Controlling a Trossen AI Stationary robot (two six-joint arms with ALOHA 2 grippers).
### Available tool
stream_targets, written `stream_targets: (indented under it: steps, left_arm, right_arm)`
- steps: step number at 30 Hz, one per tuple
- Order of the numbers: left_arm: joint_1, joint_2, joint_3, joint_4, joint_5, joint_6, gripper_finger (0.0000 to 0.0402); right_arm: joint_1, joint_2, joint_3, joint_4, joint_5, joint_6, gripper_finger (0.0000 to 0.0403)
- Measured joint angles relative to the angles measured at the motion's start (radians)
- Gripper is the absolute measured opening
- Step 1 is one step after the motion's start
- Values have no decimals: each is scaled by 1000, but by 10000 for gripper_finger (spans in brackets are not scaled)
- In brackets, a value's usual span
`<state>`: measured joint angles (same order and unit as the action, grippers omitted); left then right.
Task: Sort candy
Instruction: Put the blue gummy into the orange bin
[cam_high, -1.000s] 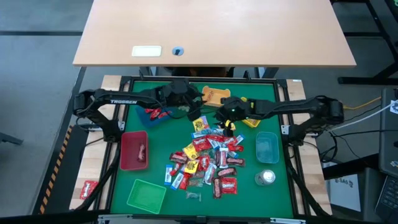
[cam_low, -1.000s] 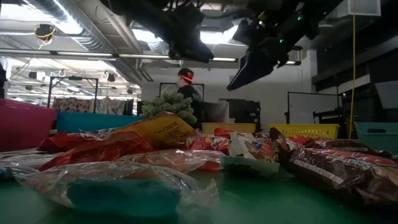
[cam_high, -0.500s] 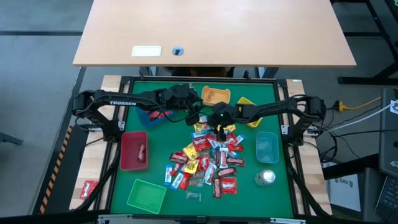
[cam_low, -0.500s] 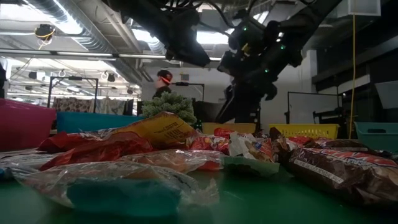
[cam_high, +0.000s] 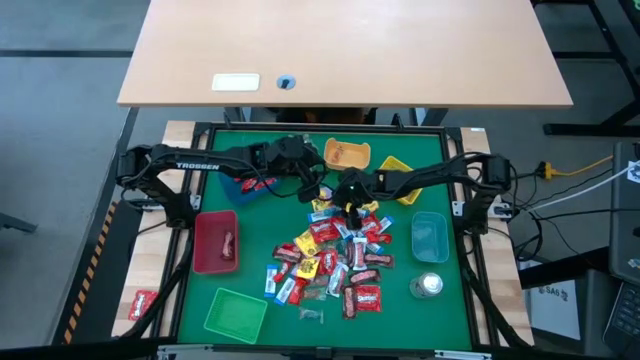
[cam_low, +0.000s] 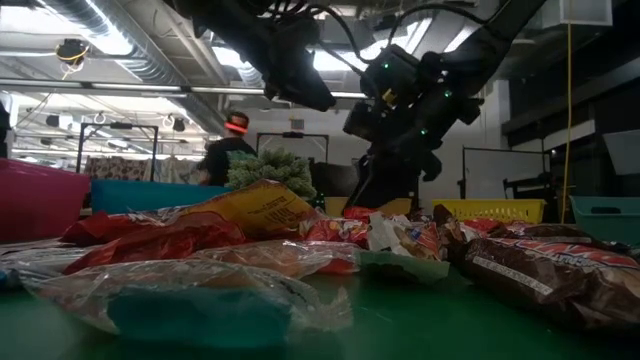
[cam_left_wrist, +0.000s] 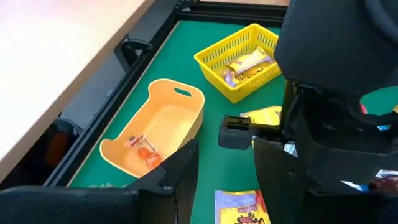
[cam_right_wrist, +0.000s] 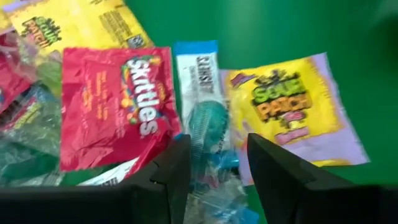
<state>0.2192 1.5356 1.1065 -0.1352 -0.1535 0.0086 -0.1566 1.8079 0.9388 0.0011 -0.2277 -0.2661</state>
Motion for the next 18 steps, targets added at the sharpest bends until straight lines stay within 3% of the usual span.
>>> stream_targets:
  steps: [14, 18]
  left_arm:
    - [0, 0, 0, -16, -1, 1, 141]
    - [0, 0, 0, -15, -1, 1, 141]
  right_arm:
    - [0, 23, 1, -1, -22, 7, 156]
    - [0, 23, 1, -2, -22, 7, 137]
